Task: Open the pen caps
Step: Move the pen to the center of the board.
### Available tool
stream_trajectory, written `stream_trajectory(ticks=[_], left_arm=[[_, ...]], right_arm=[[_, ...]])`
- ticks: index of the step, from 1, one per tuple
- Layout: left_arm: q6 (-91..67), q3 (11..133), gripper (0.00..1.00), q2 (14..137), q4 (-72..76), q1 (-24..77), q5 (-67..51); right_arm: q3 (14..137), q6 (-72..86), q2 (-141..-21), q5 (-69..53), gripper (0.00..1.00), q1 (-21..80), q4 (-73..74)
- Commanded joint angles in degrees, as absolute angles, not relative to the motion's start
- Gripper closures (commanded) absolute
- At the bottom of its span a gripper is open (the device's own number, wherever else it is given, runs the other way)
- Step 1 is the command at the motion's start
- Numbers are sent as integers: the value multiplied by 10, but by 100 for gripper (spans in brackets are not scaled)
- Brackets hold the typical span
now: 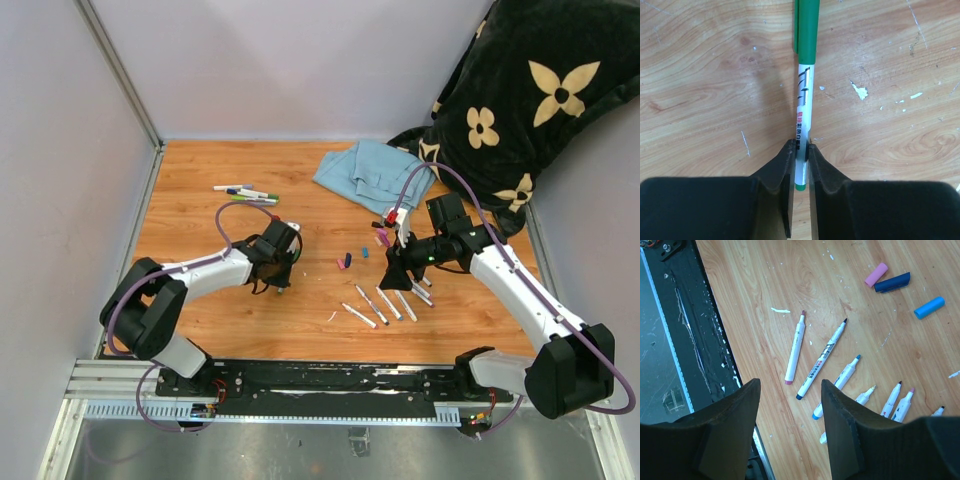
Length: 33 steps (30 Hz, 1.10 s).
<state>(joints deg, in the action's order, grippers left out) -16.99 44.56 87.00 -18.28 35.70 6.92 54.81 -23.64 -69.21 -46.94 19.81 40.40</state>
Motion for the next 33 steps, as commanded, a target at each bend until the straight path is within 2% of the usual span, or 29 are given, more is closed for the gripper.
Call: stream_trajectory(ticks=[1, 9, 17, 26, 29, 33], left_arm=[[-167, 454, 82, 886, -186, 356, 67], [-154, 472, 78, 899, -196, 356, 71], [-132, 506, 69, 930, -205, 356, 70], [-120, 543, 68, 977, -209, 356, 65], [-120, 555, 73, 991, -213, 356, 64], [-121, 553, 94, 988, -212, 356, 61]], right_arm=[[561, -244, -688, -477, 47, 189, 410], [561, -244, -689, -476, 47, 189, 410], [561, -244, -693, -476, 47, 189, 410], [561, -244, -692, -477, 47, 188, 410], [561, -245, -691, -478, 47, 188, 410], [560, -244, -691, -481, 47, 188, 410]])
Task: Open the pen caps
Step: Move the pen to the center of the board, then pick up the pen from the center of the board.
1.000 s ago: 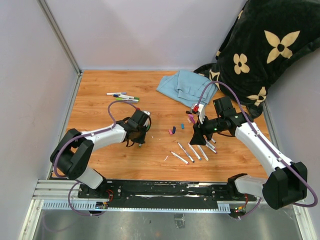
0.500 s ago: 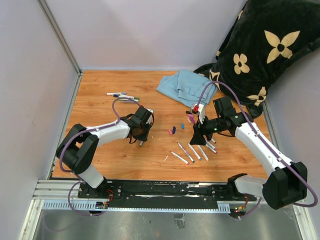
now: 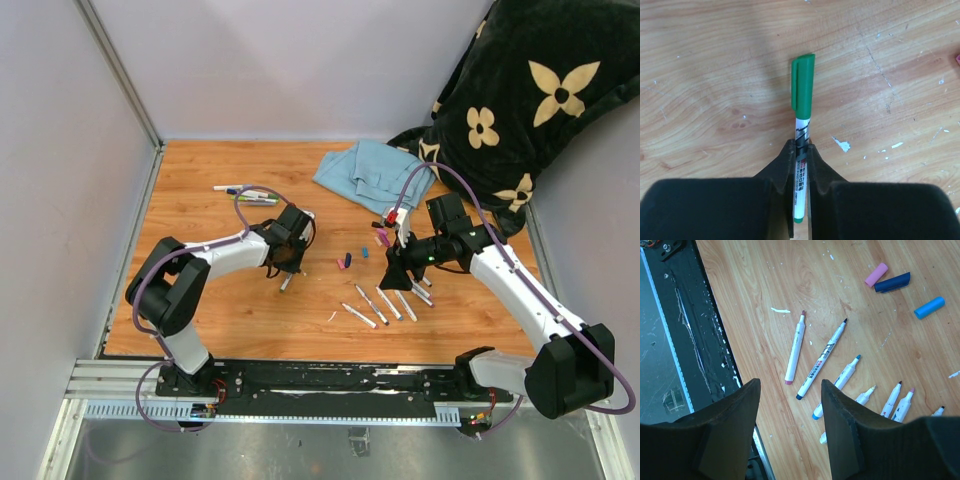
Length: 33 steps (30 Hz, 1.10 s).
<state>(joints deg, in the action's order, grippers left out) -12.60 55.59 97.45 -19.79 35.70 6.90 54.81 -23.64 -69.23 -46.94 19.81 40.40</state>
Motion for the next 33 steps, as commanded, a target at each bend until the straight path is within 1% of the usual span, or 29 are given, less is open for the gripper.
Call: stream_trajectory(ticks=[1, 3, 7, 11, 15, 19, 22, 24, 29, 31, 33], left_arm=[[-122, 552, 97, 984, -212, 356, 62], [-127, 548, 100, 969, -208, 356, 64], [-145, 539, 100, 916, -185, 356, 40], [-175, 499, 100, 827, -123, 357, -11], [-235, 410, 100, 720, 4, 357, -78], [-322, 325, 100, 634, 174, 362, -141], [-366, 282, 100, 588, 254, 381, -123], [-398, 250, 100, 567, 317, 399, -96], [-431, 180, 100, 547, 444, 474, 27], [-435, 170, 99, 562, 492, 492, 53], [-435, 166, 100, 582, 530, 508, 72]], right_arm=[[559, -243, -692, -485, 47, 189, 410], [559, -241, -695, -494, 47, 189, 410], [556, -243, -693, -543, 47, 190, 410], [551, -248, -679, -607, 47, 189, 398], [537, -217, -660, -622, 47, 191, 338], [496, -140, -630, -628, 47, 192, 205], [450, -39, -620, -640, 46, 194, 68], [442, 21, -636, -640, 46, 194, 10], [404, 31, -630, -651, 45, 195, -31], [377, 61, -628, -677, 42, 195, -78], [370, 63, -632, -697, 40, 196, -91]])
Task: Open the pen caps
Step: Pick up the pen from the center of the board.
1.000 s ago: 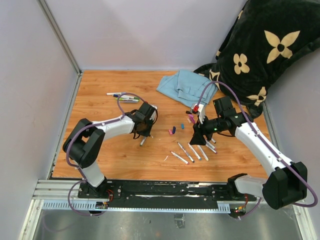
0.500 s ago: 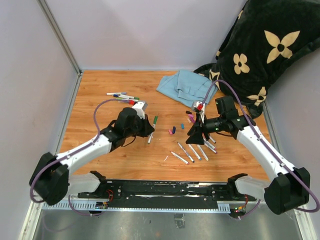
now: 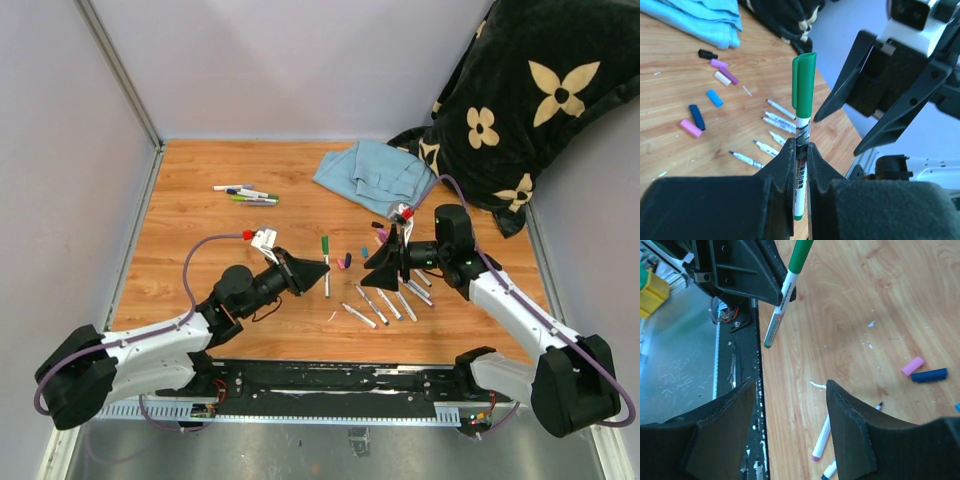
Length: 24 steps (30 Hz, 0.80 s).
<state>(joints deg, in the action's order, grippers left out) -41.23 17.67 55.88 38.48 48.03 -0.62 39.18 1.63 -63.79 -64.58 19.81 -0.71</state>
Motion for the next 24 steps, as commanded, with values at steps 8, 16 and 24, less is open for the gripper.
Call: stream_trajectory(ticks=[8, 16, 24], left_arm=[[-432, 169, 100, 654, 627, 561, 155], [-430, 197, 100, 700, 655, 587, 217], [-429, 228, 100, 760, 688, 609, 223]], right_arm=[[385, 52, -653, -683, 39, 211, -60], [390, 96, -675, -649, 38, 225, -73], [387, 142, -681, -619, 38, 250, -102]])
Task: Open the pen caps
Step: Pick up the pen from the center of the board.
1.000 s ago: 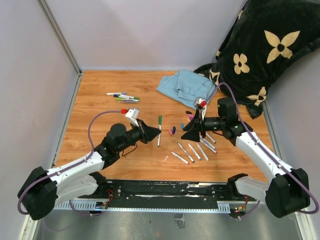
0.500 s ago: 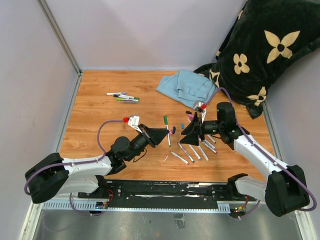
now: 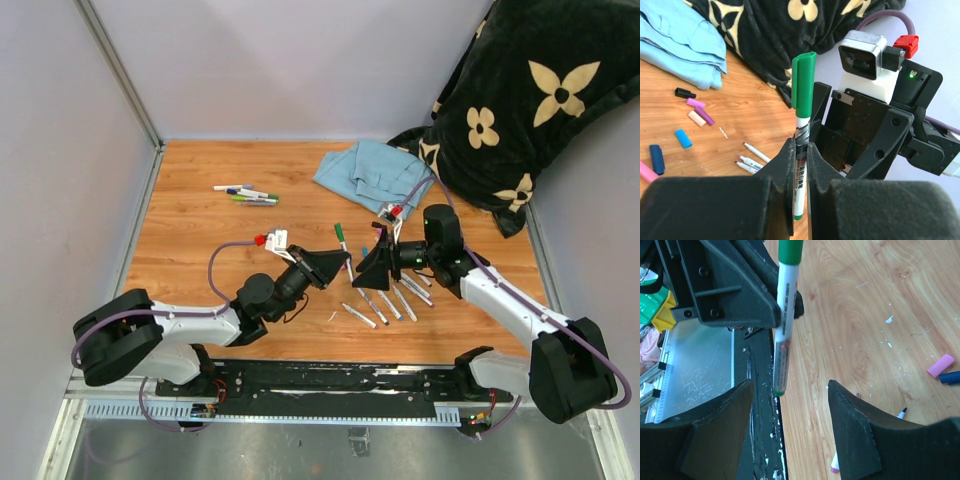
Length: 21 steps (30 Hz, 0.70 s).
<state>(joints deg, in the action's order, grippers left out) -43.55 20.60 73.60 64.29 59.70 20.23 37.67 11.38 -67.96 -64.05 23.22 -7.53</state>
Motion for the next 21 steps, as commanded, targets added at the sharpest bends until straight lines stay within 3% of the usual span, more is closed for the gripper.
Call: stream_trajectory(ticks=[1, 7, 9, 13, 15, 21], left_arm=[[-430, 231, 100, 768, 692, 613, 222], [-431, 241, 100, 805, 728, 624, 207], [-429, 243, 100, 810, 735, 626, 201], [-427, 241, 100, 808, 731, 627, 196], [-425, 233, 98, 802, 730, 628, 196], [-388, 202, 51, 751, 706, 626, 189]], right_arm=[[388, 147, -682, -616, 38, 250, -103], [397, 155, -688, -581, 45, 256, -79], [403, 152, -689, -574, 57, 256, -68], [409, 146, -692, -581, 93, 256, -59], [415, 139, -694, -589, 99, 256, -48], [442, 89, -706, -628, 99, 253, 6]])
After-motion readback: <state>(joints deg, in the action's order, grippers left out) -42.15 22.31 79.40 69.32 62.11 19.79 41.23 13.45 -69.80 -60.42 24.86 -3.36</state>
